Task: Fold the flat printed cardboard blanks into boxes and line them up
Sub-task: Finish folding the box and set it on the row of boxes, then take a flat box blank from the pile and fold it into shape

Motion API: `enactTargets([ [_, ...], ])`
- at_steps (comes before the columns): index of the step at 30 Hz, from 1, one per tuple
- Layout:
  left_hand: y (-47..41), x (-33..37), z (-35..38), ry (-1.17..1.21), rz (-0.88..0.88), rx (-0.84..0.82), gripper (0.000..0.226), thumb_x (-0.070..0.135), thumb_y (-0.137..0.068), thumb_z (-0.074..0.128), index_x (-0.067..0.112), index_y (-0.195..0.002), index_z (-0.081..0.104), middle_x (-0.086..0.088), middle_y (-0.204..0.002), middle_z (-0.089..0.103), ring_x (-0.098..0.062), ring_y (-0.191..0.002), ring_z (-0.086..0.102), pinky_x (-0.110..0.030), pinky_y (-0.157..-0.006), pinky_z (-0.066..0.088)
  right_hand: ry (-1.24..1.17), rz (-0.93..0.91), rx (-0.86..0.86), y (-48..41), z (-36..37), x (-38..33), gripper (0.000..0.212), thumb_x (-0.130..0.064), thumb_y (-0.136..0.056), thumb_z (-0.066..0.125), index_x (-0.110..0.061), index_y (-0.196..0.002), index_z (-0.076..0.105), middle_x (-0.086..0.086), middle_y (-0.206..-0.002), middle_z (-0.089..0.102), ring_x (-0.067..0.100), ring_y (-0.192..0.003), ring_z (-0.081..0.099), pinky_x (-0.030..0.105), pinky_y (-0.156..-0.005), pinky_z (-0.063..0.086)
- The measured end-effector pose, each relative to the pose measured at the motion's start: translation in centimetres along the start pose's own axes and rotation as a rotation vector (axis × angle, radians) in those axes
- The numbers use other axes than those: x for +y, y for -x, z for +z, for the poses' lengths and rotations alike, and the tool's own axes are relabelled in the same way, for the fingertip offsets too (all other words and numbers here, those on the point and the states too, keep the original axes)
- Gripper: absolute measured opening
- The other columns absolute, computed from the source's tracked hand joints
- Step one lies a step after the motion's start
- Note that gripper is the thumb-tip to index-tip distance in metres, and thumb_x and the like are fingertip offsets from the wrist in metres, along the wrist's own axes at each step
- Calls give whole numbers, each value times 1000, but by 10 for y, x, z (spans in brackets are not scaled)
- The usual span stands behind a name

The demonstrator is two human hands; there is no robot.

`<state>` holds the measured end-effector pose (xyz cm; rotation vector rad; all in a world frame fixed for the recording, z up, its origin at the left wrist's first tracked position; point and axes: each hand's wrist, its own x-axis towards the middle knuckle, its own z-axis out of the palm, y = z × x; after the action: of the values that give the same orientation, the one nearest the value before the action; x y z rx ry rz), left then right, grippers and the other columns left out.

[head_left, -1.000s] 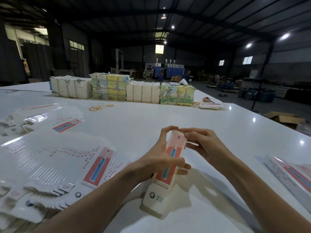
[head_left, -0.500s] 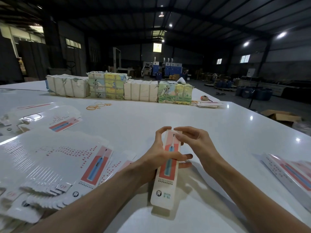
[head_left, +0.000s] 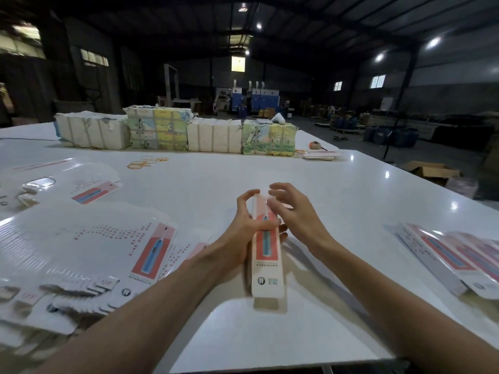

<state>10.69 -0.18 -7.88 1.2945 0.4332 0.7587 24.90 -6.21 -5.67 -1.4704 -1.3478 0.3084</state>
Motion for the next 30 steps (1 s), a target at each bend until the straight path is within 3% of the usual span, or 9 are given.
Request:
enactTargets([
  [4, -5, 3, 1, 220, 60, 76, 65, 11, -89, 63, 27, -147, 39, -22, -124, 61, -32, -94, 72, -47, -80, 61, 338, -39, -9, 2, -5, -11, 25, -42, -106, 57, -28, -126, 66, 2, -125, 54, 15, -114, 58, 28, -86, 55],
  [7, -5, 8, -1, 447, 64, 15, 50, 18, -96, 61, 25, -142, 45, -18, -119, 57, -31, -95, 71, -45, -71, 60, 485, -49, -190, 17, 0, -15, 50, -61, -100, 55, -29, -138, 60, 0, -121, 55, 17, -112, 54, 33, -92, 50],
  [9, -4, 10, 0, 460, 2, -43, 65, 32, -100, 63, 16, -157, 35, -18, -129, 54, -35, -113, 64, -47, -82, 61, 545, -68, -238, 28, 5, -16, 59, -61, -97, 60, -23, -141, 51, 2, -123, 53, 18, -110, 53, 33, -94, 52],
  [12, -4, 8, 5, 231, -28, -3, 77, 56, -94, 65, 31, -160, 32, -9, -145, 56, -30, -131, 60, -48, -104, 55, 584, -66, -128, 35, -7, -15, 50, -42, -103, 62, -15, -143, 49, 9, -132, 56, 23, -113, 55, 36, -98, 53],
  [14, -3, 6, 5, 61, 37, 95, 60, 48, -99, 62, 42, -152, 35, 0, -134, 59, -23, -124, 63, -41, -100, 56, 702, 3, -60, 36, -32, -9, 46, -38, -103, 62, -15, -140, 48, 10, -133, 57, 26, -113, 56, 39, -92, 53],
  [18, -6, 2, -10, -224, 159, 143, 26, 19, -106, 62, 28, -130, 61, -5, -119, 68, -22, -114, 66, -30, -88, 58, 927, 215, 16, 54, -100, 19, 45, -33, -104, 57, -17, -143, 40, 9, -132, 56, 29, -116, 54, 40, -83, 46],
  [23, 0, -1, -11, -471, 219, 109, 26, 8, -104, 59, 27, -115, 73, 3, -112, 73, -14, -111, 68, -27, -87, 58, 1290, 360, 25, 91, -162, 49, 46, -21, -107, 51, -13, -150, 39, 8, -147, 49, 27, -136, 46, 44, -116, 41],
  [27, 4, -2, -10, -648, 193, 80, 30, 8, -101, 59, 32, -107, 76, 4, -104, 74, -14, -100, 69, -32, -87, 59, 1385, 418, 39, 109, -181, 48, 42, -22, -110, 46, -11, -150, 38, 9, -152, 48, 26, -138, 48, 40, -117, 42],
  [30, 7, -1, -9, -719, 178, 59, 32, 6, -98, 60, 32, -102, 77, 4, -101, 75, -7, -88, 70, -26, -80, 56, 1531, 455, 40, 108, -188, 39, 42, -26, -111, 45, -13, -150, 39, 9, -153, 48, 26, -140, 48, 40, -122, 35],
])
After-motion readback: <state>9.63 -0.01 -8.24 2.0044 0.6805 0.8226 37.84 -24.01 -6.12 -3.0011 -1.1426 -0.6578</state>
